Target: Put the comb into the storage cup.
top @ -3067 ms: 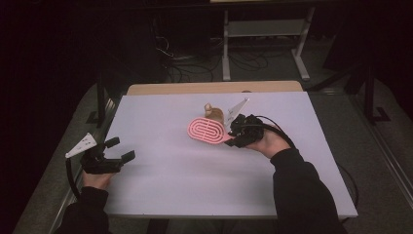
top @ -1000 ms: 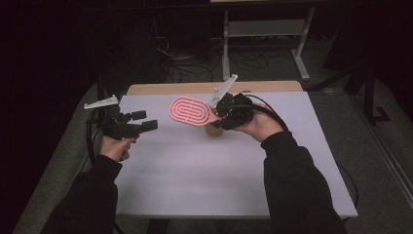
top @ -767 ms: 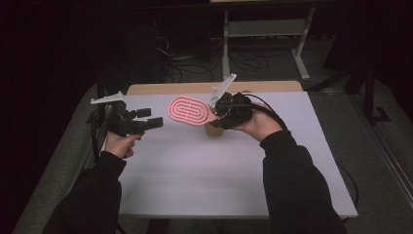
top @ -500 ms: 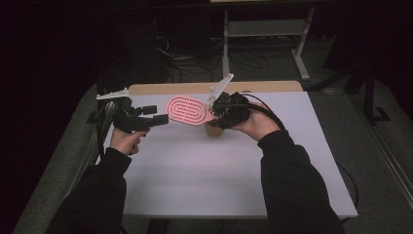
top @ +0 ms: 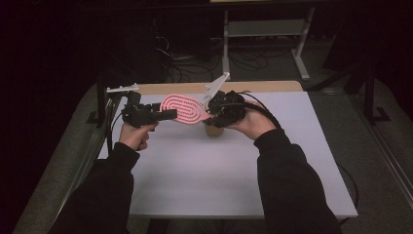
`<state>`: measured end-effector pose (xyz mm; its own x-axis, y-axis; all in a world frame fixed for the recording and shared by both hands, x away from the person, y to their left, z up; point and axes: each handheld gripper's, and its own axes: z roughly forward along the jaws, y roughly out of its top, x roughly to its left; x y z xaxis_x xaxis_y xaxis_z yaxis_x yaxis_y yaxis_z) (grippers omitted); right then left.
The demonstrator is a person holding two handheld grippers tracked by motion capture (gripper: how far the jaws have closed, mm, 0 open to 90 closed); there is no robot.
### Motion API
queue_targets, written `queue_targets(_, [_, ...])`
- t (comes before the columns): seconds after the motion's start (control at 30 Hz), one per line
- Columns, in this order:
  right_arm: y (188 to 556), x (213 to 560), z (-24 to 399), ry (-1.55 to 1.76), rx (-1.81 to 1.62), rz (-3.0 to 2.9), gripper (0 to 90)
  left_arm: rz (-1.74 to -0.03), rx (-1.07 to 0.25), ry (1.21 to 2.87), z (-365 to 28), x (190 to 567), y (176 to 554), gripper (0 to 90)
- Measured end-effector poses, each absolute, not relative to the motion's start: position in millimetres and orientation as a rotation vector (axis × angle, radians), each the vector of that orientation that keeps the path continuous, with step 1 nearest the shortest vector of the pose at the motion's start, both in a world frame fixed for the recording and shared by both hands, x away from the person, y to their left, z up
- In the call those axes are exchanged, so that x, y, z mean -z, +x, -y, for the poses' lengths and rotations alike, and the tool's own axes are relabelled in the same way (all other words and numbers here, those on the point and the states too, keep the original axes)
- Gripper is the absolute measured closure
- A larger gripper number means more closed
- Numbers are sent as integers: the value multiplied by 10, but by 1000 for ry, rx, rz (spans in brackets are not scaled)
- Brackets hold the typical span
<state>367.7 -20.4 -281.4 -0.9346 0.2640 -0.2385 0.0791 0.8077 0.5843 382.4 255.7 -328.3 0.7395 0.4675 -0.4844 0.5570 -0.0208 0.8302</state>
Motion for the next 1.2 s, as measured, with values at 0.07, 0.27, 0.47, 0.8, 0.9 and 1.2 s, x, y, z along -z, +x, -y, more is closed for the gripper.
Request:
queue_targets(0.07, [3673, 2795, 203, 260, -852, -2680, 681, -824, 102, 1654, -2519, 3268, 3833, 26])
queue_targets(0.27, [3667, 2773, 227, 260, -864, -2668, 680, -825, 155, 1617, -2458, 3257, 3855, 67])
queue_targets(0.47, [3663, 2757, 254, 269, -866, -2654, 680, -860, 173, 1573, -2480, 3272, 3884, 179])
queue_targets(0.8, [3679, 2780, 225, 263, -864, -2642, 679, -916, 159, 1552, -2476, 3285, 3871, 306])
queue_targets(0.9, [3685, 2811, 210, 270, -852, -2644, 679, -911, 161, 1564, -2469, 3271, 3868, 366])
queue_targets(1.2, [3733, 2948, 211, 289, -800, -2668, 679, -817, 231, 1564, -2426, 3198, 3865, 567])
